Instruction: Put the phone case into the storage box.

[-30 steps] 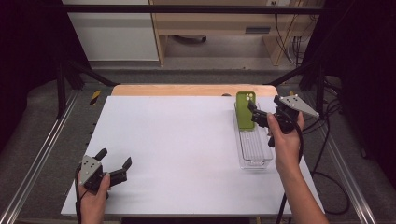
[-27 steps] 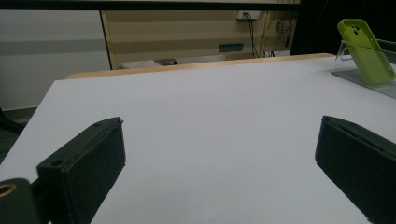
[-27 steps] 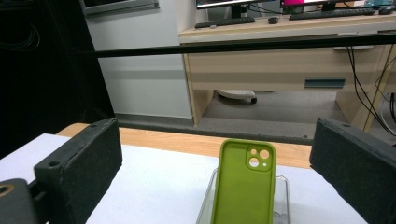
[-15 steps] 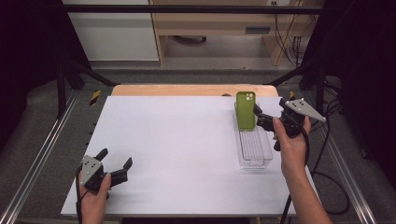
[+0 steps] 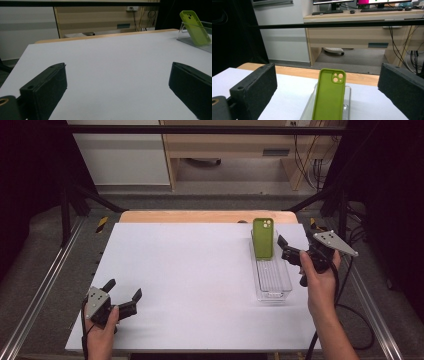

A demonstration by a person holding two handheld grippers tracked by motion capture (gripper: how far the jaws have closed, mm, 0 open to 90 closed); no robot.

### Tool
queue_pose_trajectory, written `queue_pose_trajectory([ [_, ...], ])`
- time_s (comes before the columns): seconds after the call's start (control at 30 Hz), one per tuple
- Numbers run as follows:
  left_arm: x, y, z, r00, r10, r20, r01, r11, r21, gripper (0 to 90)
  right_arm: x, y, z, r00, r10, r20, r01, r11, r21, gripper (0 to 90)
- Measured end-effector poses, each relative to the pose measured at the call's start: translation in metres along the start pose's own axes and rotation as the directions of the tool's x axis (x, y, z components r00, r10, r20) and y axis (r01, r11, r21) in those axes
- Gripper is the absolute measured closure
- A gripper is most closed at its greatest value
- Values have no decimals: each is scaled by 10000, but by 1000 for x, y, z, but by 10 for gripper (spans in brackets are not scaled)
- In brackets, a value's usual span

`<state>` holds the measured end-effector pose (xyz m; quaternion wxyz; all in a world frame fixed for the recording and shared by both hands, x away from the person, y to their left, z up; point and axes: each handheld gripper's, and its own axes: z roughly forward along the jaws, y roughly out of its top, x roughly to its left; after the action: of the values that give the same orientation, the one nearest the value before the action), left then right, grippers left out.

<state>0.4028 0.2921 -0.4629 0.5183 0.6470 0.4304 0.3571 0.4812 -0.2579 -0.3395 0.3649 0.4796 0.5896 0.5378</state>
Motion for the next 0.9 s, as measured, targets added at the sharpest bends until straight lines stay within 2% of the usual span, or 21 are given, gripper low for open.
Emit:
queue_pose_trajectory([
  [0.13, -1, -1, -3, 9994, 302, 153, -305, 9994, 154, 11, -4, -1, -4, 9999, -56, 95, 56, 10000, 30, 26],
  [0.3, 1, -1, -7, 9996, 181, 198, -180, 9998, -56, 11, -6, -1, -11, 10000, -60, 77, 61, 9999, -100, 28],
  [0.43, -1, 0, -9, 9993, 338, 169, -336, 9993, -142, 11, -8, -4, -15, 9999, -112, -97, 110, 9998, -150, 30],
  [0.53, -1, 2, -12, 9994, 301, 139, -298, 9992, -255, 11, -9, -7, -18, 9998, -161, -111, 159, 9997, -192, 31],
  [0.8, 2, 0, -12, 9997, 207, 156, -203, 9995, -240, 11, -12, -14, -24, 9997, -93, -216, 87, 9996, -271, 33],
  [0.9, 2, 0, -12, 9996, 216, 172, -212, 9995, -222, 11, -12, -18, -29, 9993, -287, -235, 280, 9991, -314, 34],
])
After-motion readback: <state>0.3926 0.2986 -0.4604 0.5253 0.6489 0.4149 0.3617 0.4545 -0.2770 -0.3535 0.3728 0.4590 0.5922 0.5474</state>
